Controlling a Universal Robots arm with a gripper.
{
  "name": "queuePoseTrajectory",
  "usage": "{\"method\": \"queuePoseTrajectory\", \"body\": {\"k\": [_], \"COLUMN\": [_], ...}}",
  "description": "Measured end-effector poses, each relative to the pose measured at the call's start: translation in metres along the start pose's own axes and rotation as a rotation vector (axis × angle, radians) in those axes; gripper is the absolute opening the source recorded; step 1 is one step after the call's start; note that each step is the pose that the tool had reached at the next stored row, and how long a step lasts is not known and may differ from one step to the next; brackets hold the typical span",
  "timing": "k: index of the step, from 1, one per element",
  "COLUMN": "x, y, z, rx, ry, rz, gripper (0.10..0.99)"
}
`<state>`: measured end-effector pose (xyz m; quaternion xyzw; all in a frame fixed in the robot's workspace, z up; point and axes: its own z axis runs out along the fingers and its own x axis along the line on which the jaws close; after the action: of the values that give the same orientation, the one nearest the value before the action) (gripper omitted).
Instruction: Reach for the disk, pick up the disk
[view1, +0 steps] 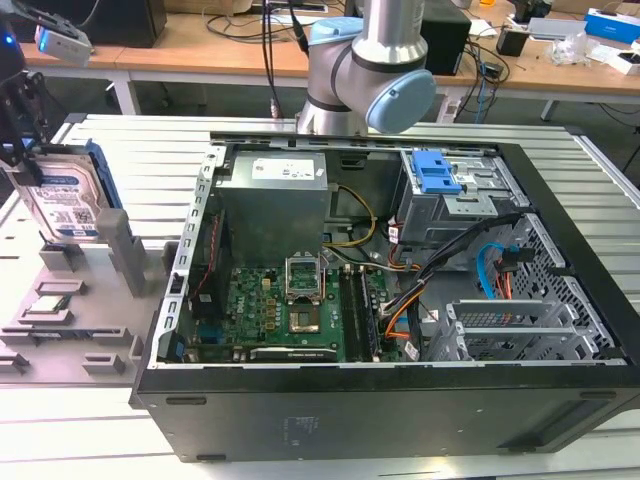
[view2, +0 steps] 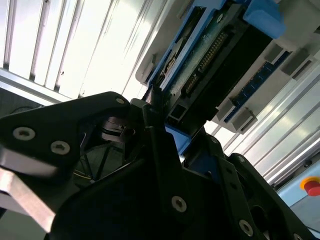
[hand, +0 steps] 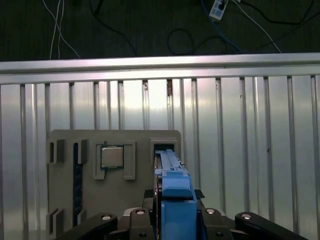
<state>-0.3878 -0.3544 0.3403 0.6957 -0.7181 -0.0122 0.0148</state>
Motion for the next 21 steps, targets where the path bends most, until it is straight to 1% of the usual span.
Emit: {"method": "queuePoseTrajectory", "body": {"k": [3, 5, 6, 8, 11, 15, 17, 20, 21], "x": [0.0000, 0.0000, 0.0000, 0.0000, -0.0001, -0.0001, -0.0001, -0.0001, -0.0001], "y": [-0.0003, -0.0005, -0.0008, -0.0011, -0.0017, -0.0019, -0.0022, -0.0023, -0.0024], "z": [-0.0045, -0.0100, -0.0140, -0.0168, -0.0253, -0.0318, -0.0380, -0.0424, -0.0448], "rx": [0.000, 0.000, 0.000, 0.000, 0.000, 0.000, 0.000, 0.000, 0.000], "ry": [-0.0001, -0.0001, -0.0001, 0.0000, 0.0000, -0.0001, -0.0001, -0.0001, 0.0000], "rz": [0.000, 0.000, 0.000, 0.000, 0.000, 0.000, 0.000, 0.000, 0.000], "gripper": [0.369, 0.369, 0.369, 0.369, 0.369, 0.369, 0.369, 0.369, 0.369]}}
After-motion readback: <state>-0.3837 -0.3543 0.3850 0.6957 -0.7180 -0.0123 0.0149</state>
